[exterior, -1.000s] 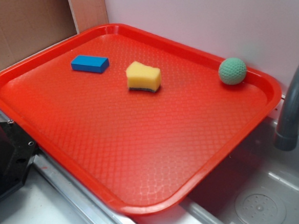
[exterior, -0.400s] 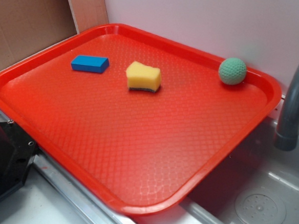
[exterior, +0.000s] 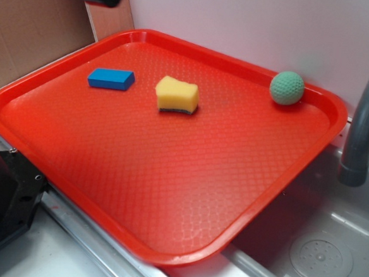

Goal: Grab the green ball.

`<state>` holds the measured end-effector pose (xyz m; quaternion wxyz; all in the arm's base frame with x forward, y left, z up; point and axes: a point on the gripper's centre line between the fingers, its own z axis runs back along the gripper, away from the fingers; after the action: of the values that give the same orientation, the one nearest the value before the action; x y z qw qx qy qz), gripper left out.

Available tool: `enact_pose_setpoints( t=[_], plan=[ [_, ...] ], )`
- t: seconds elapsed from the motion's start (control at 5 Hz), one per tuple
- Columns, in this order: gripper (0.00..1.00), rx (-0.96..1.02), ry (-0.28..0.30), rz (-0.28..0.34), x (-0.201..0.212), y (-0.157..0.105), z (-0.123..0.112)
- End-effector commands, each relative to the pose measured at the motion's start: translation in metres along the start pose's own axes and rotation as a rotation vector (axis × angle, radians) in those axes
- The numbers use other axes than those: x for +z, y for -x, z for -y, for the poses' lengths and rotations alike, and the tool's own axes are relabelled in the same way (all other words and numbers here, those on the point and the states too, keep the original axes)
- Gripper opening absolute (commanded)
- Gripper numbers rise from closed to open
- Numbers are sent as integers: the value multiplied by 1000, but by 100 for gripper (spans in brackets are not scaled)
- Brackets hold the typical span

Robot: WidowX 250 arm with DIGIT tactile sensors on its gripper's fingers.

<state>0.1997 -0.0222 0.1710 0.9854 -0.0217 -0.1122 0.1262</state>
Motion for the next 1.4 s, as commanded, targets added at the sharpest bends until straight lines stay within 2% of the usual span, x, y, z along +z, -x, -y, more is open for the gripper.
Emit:
enact_pose_setpoints(
  t=[0.0,0.2,0.4,1.0,1.2],
  plan=[
    [100,-39,-26,179,-46,-40,49],
    [100,-80,-5,211,-65,-53,70],
    [100,-123,54,233,-82,-66,95],
    [100,-139,27,225,-130,-103,121],
    [100,-156,9,197,-144,-108,128]
  ],
)
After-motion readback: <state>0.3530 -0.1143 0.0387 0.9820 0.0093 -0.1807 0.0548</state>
